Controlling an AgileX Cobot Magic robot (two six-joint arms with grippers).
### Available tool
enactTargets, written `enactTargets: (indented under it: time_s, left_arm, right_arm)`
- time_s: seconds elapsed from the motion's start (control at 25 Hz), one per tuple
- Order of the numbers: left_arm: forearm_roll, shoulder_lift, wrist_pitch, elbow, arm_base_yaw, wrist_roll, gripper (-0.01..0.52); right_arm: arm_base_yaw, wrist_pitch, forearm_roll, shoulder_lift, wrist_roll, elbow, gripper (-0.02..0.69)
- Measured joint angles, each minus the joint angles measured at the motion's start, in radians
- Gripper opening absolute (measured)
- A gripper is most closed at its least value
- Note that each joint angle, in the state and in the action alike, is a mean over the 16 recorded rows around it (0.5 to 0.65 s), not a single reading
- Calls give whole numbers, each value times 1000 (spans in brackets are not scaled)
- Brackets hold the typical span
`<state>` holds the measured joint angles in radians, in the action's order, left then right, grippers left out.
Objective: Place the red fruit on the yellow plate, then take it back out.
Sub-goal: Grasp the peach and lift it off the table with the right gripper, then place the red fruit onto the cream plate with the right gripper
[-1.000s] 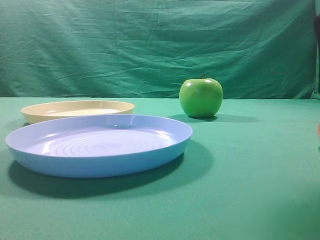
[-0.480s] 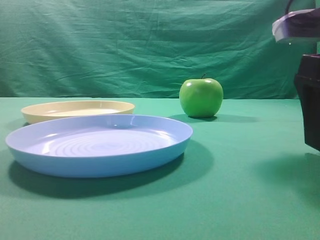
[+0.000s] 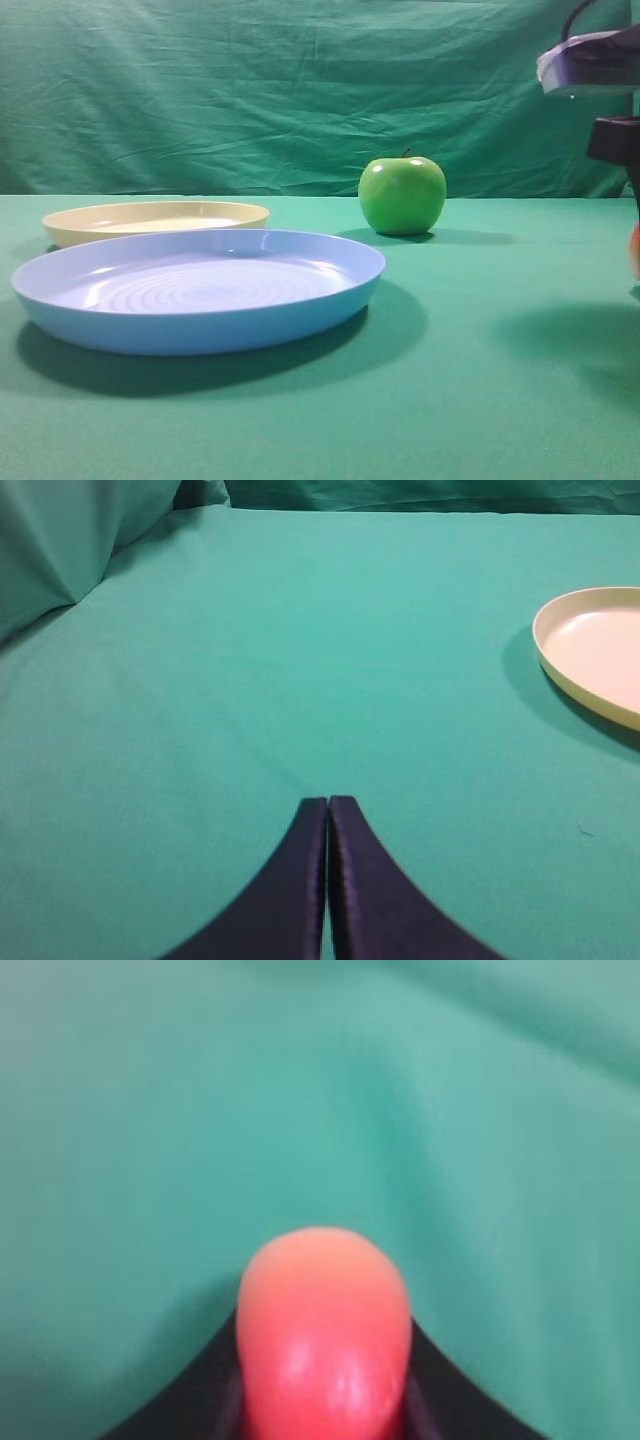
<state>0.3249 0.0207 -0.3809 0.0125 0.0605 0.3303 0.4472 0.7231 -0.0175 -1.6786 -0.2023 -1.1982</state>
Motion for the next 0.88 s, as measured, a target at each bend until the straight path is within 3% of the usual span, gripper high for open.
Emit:
enactTargets:
  time_s: [0.44,0.88]
  left_arm:
    - [0,0,0,0,0,1,0]
    - [0,0,0,0,0,-1,0]
  right_arm:
    - [201,-71,-23,-224,-76,-425,205]
    - [301,-301,-23,-489,-100,-560,206]
